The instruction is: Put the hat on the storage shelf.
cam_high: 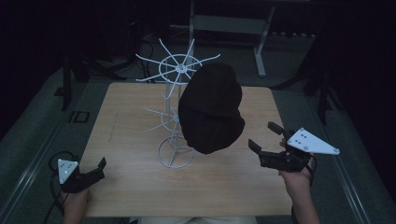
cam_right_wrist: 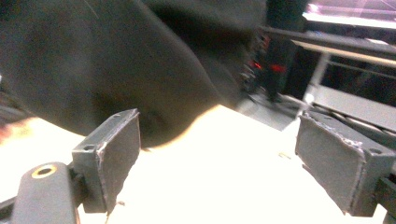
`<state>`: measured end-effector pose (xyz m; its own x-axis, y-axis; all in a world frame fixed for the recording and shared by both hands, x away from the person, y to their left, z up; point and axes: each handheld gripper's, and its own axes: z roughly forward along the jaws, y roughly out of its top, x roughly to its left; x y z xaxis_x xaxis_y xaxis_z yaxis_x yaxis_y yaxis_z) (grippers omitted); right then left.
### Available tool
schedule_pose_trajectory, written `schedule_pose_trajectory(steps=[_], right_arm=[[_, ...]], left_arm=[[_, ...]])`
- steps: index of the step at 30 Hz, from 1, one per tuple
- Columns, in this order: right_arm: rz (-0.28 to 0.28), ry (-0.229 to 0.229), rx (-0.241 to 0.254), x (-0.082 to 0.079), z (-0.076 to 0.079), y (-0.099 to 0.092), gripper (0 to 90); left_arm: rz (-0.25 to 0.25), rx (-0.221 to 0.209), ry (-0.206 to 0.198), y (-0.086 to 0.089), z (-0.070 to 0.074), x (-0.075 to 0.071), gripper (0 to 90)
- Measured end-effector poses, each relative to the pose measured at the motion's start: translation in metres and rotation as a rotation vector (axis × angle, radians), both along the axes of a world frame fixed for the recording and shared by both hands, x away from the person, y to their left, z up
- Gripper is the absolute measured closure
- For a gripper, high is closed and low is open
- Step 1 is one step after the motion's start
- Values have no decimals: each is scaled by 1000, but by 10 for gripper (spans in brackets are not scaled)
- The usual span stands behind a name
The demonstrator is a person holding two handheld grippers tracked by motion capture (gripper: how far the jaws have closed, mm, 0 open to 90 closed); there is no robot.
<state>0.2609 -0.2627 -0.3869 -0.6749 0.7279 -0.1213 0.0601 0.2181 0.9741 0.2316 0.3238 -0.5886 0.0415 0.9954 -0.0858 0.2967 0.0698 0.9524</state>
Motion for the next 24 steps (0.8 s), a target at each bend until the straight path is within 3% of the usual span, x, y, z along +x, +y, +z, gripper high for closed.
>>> schedule_pose_trajectory(steps=[4, 5, 10, 15, 18, 22, 24], right_arm=[[-50, 12, -18, 8, -22, -9, 138], [-94, 19, -34, 14, -39, -17, 139], [-156, 66, -61, 26, -75, -33, 139], [-218, 100, -57, 34, -110, -49, 139], [-260, 117, -49, 36, -127, -58, 139], [-343, 110, -85, 35, -146, -69, 139], [-371, 131, -100, 35, -155, -75, 138]], left_arm=[[-1, 0, 0, 0, 0, 0, 14], [-1, 0, 0, 0, 0, 0, 14], [0, 2, 1, 0, 0, 0, 14], [0, 3, 2, 0, 0, 0, 14], [0, -1, 2, 1, 0, 0, 14], [1, -1, 1, 1, 0, 0, 14], [1, -2, -1, 1, 0, 0, 14]])
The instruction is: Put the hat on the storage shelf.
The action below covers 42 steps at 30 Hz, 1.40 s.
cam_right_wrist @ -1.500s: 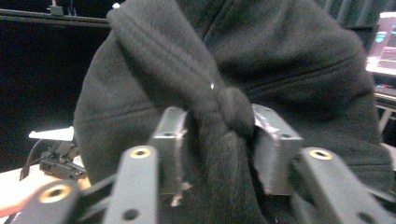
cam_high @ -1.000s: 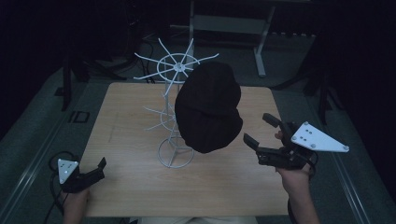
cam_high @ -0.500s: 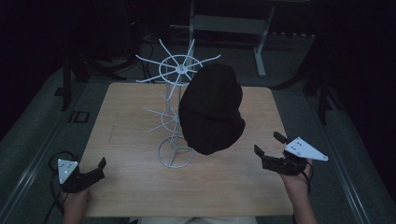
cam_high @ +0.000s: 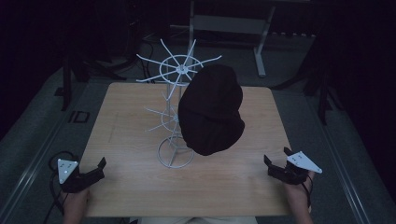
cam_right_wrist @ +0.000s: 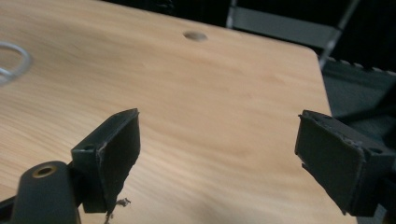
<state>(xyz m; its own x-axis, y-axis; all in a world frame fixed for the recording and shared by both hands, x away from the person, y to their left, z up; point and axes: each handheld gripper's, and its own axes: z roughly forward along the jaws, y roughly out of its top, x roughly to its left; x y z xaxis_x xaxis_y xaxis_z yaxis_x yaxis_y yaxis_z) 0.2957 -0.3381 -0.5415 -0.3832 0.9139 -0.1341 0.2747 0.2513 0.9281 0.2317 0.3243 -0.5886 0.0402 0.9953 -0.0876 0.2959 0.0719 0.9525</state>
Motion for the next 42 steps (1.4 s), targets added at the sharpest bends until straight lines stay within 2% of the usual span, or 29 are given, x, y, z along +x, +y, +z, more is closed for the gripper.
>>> schedule_pose_trajectory(steps=[3, 5, 8, 10, 11, 13, 18, 28, 30, 34, 42], right_arm=[[-58, 22, -38, -2, -14, -9, 136], [-88, 37, -32, -3, -20, -17, 135], [-141, 31, -37, -7, -25, -27, 135], [-153, 31, -33, -8, -26, -30, 135], [-190, 28, -33, -10, -27, -36, 135], [-200, 31, -22, -10, -28, -39, 135], [-264, 17, 2, -12, -30, -49, 138], [-311, -2, 30, -11, -31, -55, 138], [-312, 10, 43, -10, -31, -57, 138], [-333, 9, 35, -9, -31, -57, 138], [-319, -5, 47, -10, -31, -58, 136]], left_arm=[[1, 0, 1, 0, 0, 0, 14], [2, 1, 2, 0, 0, 0, 14], [3, 2, 3, 0, 0, 0, 14], [3, 4, 4, 0, 0, 0, 14], [3, 4, 4, 0, 0, 0, 14], [3, 5, 3, 0, 0, 0, 14], [2, 3, 2, 0, 0, 0, 14], [3, 1, 2, 0, 0, 0, 14], [3, 1, 2, 0, 0, 0, 14], [3, 2, 2, 0, 0, 0, 14], [2, 3, 1, 0, 0, 0, 14]])
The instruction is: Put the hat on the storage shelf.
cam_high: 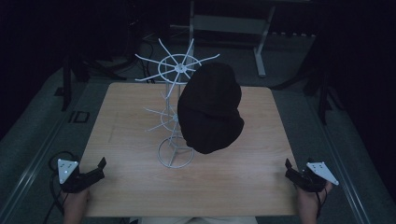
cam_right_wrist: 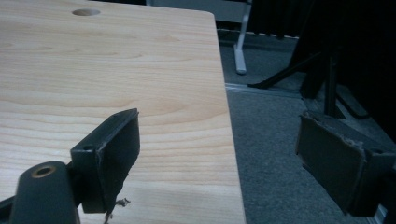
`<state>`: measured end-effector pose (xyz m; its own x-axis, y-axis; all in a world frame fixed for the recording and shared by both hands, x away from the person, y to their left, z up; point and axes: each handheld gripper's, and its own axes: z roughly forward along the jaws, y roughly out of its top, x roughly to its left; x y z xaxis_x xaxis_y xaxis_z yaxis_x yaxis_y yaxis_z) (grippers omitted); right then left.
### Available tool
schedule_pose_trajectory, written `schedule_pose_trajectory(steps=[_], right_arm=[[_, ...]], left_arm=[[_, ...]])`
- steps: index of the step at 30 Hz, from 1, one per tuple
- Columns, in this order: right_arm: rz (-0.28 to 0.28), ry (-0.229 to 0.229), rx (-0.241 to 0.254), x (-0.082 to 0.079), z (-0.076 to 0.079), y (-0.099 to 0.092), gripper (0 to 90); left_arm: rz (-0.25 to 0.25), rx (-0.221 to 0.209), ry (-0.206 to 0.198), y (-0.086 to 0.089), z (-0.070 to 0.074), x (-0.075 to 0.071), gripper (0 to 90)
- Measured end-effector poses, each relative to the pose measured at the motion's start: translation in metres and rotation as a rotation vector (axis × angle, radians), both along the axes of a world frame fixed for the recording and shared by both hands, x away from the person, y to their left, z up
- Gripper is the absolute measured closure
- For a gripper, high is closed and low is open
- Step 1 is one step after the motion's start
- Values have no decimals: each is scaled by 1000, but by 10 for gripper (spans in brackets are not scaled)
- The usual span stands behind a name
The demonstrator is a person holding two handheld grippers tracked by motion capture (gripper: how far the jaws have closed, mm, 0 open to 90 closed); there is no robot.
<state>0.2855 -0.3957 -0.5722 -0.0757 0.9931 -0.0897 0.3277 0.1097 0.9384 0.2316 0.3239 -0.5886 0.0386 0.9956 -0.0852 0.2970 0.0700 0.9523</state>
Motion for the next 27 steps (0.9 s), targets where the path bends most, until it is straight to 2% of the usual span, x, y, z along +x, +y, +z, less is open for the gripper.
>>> schedule_pose_trajectory(steps=[7, 27], right_arm=[[6, -10, -12, 0, 0, 0, 135], [1, 3, -13, 1, 0, 0, 136]], left_arm=[[0, 0, 0, 0, 0, 0, 14], [1, -1, 0, 0, 0, 0, 14]])
